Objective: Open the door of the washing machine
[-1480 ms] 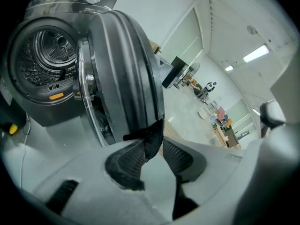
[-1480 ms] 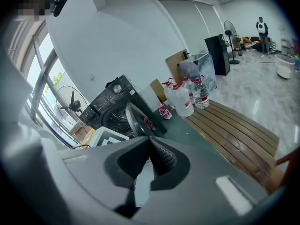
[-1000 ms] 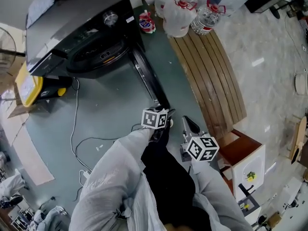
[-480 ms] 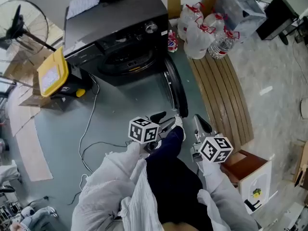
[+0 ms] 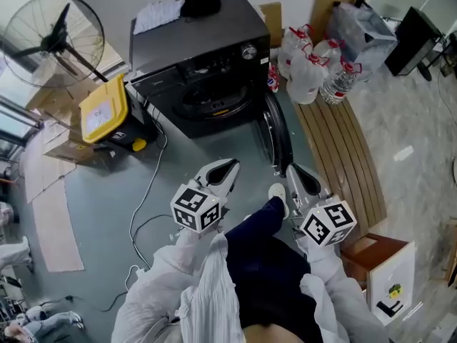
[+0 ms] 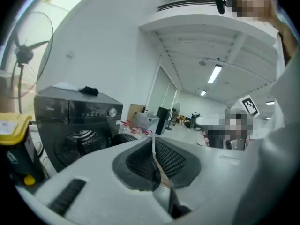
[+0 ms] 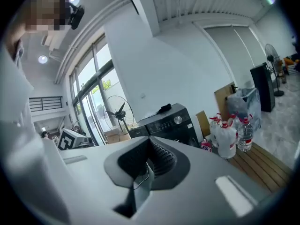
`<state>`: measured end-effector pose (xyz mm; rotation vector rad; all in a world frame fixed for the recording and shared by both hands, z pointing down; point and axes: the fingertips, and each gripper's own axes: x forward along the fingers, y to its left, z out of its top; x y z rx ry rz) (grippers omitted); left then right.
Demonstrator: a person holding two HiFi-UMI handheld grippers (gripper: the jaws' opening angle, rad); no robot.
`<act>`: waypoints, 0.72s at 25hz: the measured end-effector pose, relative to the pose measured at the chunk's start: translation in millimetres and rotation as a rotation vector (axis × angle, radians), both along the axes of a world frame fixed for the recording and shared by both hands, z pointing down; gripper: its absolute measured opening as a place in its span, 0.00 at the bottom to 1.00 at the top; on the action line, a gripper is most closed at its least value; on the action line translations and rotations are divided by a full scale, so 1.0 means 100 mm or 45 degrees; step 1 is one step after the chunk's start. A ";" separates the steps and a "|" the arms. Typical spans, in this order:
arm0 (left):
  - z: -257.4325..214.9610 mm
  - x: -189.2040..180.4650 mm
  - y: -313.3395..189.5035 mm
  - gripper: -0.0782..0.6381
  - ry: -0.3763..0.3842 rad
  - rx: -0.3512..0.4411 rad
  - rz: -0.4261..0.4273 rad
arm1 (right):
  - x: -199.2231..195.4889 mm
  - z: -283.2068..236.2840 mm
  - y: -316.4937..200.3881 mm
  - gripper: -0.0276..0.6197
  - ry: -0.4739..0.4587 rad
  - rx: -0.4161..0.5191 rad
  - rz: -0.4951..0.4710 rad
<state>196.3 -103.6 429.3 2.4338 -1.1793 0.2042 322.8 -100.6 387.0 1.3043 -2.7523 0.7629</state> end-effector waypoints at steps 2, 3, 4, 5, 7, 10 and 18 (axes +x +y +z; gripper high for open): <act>-0.14 -0.11 0.12 0.11 -0.009 0.051 -0.040 | -0.08 -0.10 0.10 0.06 0.051 0.060 -0.026; -0.18 -0.16 0.18 0.11 -0.014 0.067 -0.052 | -0.11 -0.13 0.16 0.06 0.071 0.079 -0.035; -0.22 -0.20 0.25 0.11 -0.022 0.080 -0.064 | -0.13 -0.15 0.21 0.06 0.085 0.089 -0.042; -0.24 -0.25 0.31 0.11 -0.031 0.091 -0.076 | -0.14 -0.17 0.26 0.06 0.095 0.094 -0.049; -0.26 -0.35 0.41 0.11 -0.044 0.105 -0.104 | -0.16 -0.16 0.36 0.06 0.119 0.098 -0.054; -0.25 -0.47 0.50 0.11 -0.047 0.109 -0.136 | -0.18 -0.10 0.45 0.06 0.162 0.087 -0.048; -0.18 -0.57 0.51 0.11 -0.055 0.092 -0.163 | -0.25 0.03 0.47 0.06 0.173 0.038 -0.037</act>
